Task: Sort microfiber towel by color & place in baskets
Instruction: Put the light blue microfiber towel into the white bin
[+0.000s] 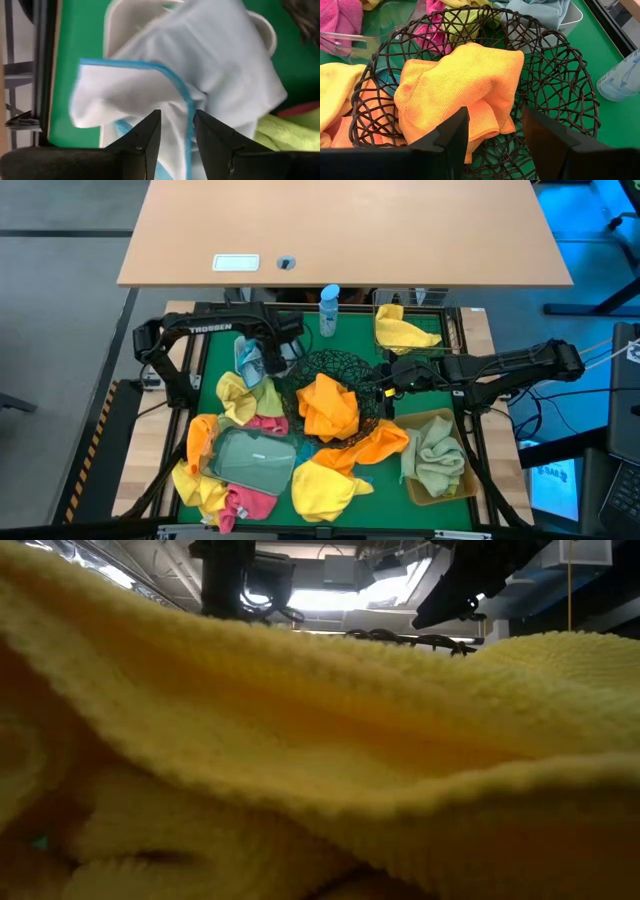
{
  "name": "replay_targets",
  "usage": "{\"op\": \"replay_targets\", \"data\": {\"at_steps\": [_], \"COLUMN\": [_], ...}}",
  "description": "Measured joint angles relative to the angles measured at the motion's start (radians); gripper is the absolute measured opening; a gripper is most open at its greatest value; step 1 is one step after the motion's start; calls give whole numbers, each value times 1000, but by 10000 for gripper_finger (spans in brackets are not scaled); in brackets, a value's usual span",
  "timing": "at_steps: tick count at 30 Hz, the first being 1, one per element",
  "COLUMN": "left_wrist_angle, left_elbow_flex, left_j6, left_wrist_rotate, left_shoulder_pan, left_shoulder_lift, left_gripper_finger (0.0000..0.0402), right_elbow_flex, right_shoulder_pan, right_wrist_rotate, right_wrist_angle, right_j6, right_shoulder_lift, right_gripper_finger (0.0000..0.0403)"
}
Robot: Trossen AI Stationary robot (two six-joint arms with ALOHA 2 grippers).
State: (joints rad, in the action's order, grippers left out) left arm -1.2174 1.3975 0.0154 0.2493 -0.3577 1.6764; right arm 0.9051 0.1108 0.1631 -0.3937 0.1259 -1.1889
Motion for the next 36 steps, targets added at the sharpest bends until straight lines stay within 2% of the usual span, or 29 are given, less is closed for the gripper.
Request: {"op": "replay_targets", "data": {"at_steps": [7, 14, 21, 23, 29, 36], "left_wrist_angle": [93, 200, 210, 210, 205, 209], "left_elbow_flex": [31, 31, -5, -36, -124, -132], "left_j6": [5, 37, 128, 141, 116, 113], "left_wrist_rotate": [89, 109, 125, 116, 3, -2], "left_shoulder_pan": [-99, -200, -274, -280, -260, -185], "left_shoulder_lift": [0, 0, -2, -2, -2, -1], "left_gripper_finger": [115, 115, 115, 115, 115, 115], "right_elbow_flex": [0, 0, 0, 0, 0, 0], "right_shoulder_pan": [0, 0, 0, 0, 0, 0], "right_wrist_rotate": [0, 0, 0, 0, 0, 0], "right_wrist_angle": [0, -1, -1, -1, -1, -1], "right_j6": [0, 0, 0, 0, 0, 0], "right_shoulder_lift": [0, 0, 0, 0, 0, 0], "right_gripper_finger": [182, 182, 182, 182, 182, 182]}}
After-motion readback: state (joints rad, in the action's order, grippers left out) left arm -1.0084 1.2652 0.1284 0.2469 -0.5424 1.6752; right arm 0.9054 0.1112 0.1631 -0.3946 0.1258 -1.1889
